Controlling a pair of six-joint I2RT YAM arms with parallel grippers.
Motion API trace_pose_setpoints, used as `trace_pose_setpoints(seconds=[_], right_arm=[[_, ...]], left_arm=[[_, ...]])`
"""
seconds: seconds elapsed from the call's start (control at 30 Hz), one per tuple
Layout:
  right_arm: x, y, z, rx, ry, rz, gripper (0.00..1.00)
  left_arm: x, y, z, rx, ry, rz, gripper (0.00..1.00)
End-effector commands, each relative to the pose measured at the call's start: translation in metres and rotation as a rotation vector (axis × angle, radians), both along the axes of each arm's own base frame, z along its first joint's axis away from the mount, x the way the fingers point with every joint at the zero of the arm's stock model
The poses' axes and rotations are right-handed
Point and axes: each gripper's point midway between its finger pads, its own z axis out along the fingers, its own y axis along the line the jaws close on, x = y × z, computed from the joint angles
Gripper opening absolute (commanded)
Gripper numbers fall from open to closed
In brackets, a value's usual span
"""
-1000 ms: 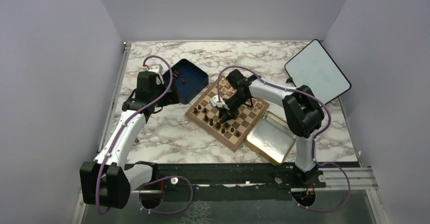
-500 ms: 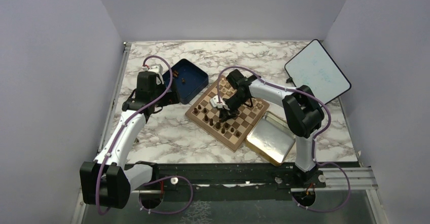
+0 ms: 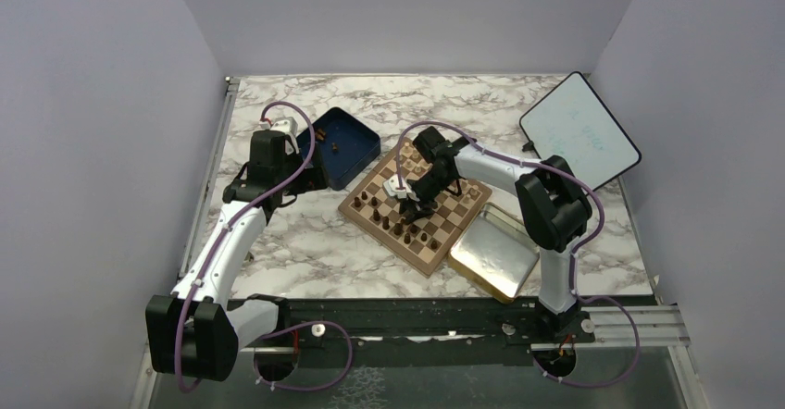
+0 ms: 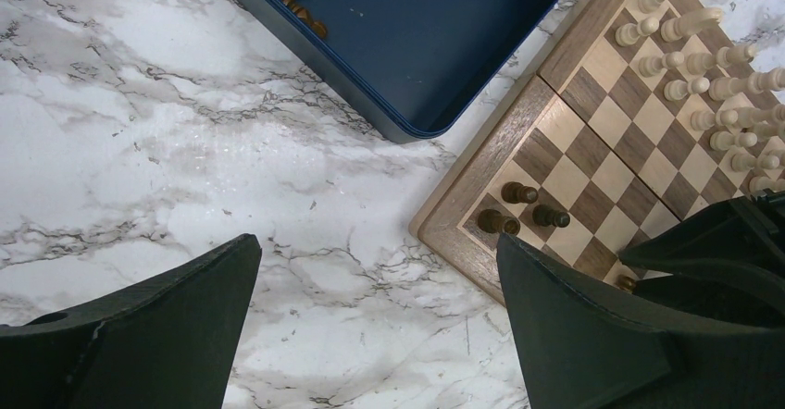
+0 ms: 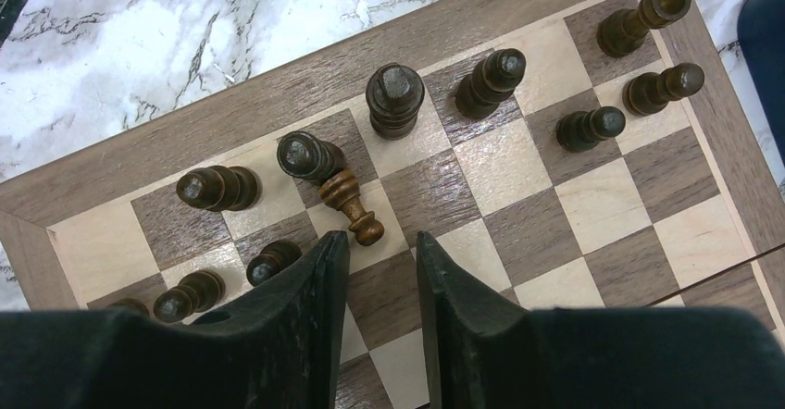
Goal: Set up the chess pieces on the board
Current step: Pick up the chess piece from the chessboard.
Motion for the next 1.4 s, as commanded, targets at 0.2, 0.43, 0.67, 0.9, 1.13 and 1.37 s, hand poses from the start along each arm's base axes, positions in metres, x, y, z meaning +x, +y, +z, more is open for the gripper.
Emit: trace_pose_setpoints(seconds=[0.2,0.43,0.67,0.9,1.13,1.37], right_arm=[[-0.007,0.008,0.006,0.039,0.009,0.047,0.39],[-0.008,0.010,0.003,0.034,0.015,0.058,0.39],[-0.007,0.009,-0.001,0.020,0.007,0.059,0.38],[-0.006,0.003,-0.005,-0.009,-0.011,0.051,0.31],[-0.008,-0.001,-0.002,-0.016,-0.032,0.047,0.28],[-0.005,-0.005,0.000,-0.034,-0.056,0.033,0.25]], left_arm=[[-0.001,0.005,0.004,0.005,-0.020,0.030,0.99],[-0.001,0.006,0.005,0.005,-0.022,0.030,0.99],[-0.001,0.006,0.005,0.006,-0.022,0.031,0.99],[-0.001,0.006,0.004,0.005,-0.021,0.030,0.99],[-0.001,0.005,0.004,0.005,-0.020,0.030,0.99],[-0.001,0.005,0.004,0.004,-0.021,0.031,0.99]])
